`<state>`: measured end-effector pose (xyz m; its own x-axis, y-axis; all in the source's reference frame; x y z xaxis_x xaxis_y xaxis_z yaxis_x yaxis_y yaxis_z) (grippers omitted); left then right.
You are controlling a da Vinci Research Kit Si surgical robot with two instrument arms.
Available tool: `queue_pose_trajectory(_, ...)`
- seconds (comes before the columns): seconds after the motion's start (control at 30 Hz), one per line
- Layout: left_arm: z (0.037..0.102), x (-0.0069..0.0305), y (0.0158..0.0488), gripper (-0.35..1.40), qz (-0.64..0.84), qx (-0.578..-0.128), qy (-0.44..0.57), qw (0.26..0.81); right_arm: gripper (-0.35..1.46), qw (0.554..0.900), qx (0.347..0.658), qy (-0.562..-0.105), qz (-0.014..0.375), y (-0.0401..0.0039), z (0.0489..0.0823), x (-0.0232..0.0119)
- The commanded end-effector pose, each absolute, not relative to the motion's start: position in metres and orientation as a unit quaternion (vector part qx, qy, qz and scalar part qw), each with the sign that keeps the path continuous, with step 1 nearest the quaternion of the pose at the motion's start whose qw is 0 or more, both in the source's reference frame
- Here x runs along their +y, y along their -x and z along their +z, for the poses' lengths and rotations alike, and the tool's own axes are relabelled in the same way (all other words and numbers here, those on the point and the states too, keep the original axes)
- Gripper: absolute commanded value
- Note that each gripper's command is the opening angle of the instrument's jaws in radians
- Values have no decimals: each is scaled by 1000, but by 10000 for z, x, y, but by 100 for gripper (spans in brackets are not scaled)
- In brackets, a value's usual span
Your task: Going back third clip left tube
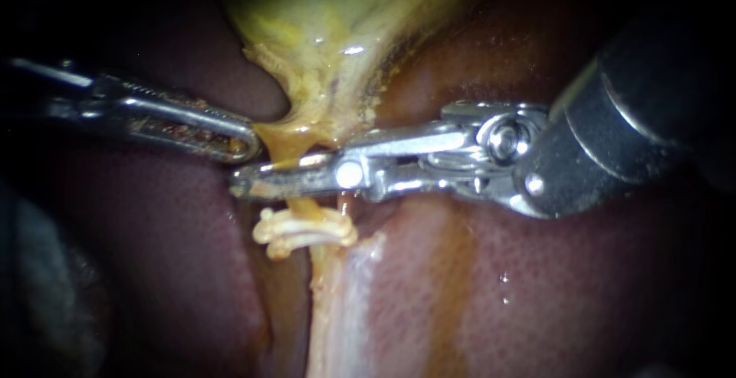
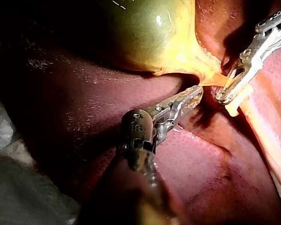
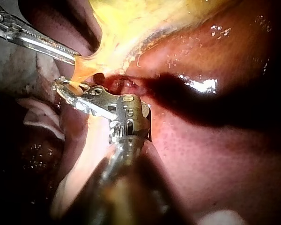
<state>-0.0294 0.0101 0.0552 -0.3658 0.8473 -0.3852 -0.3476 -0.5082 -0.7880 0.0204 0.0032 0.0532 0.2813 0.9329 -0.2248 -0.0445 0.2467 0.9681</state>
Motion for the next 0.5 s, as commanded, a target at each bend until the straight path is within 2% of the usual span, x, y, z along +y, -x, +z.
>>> queue_pose_trajectory(0.03,552,101,295,-35,767,-307,407,390,-35,640,462,-480,382,-204,533,32)
queue_pose_trajectory(0.1,552,101,295,-35,767,-307,407,390,-35,640,463,-480,382,-204,536,32)
queue_pose_trajectory(0.13,552,101,295,-35,767,-307,407,390,-28,638,466,-480,382,-205,538,33)
queue_pose_trajectory(0.17,552,101,295,-35,767,-307,407,390,-5,636,475,-477,376,-206,541,32)
queue_pose_trajectory(0.27,552,101,295,-35,767,-307,407,390,31,635,497,-468,362,-211,552,30)
queue_pose_trajectory(0.37,552,101,295,-35,767,-307,407,390,42,640,506,-459,353,-217,568,23)
queue_pose_trajectory(0.5,552,101,295,-35,767,-307,407,390,46,654,520,-439,331,-218,591,14)
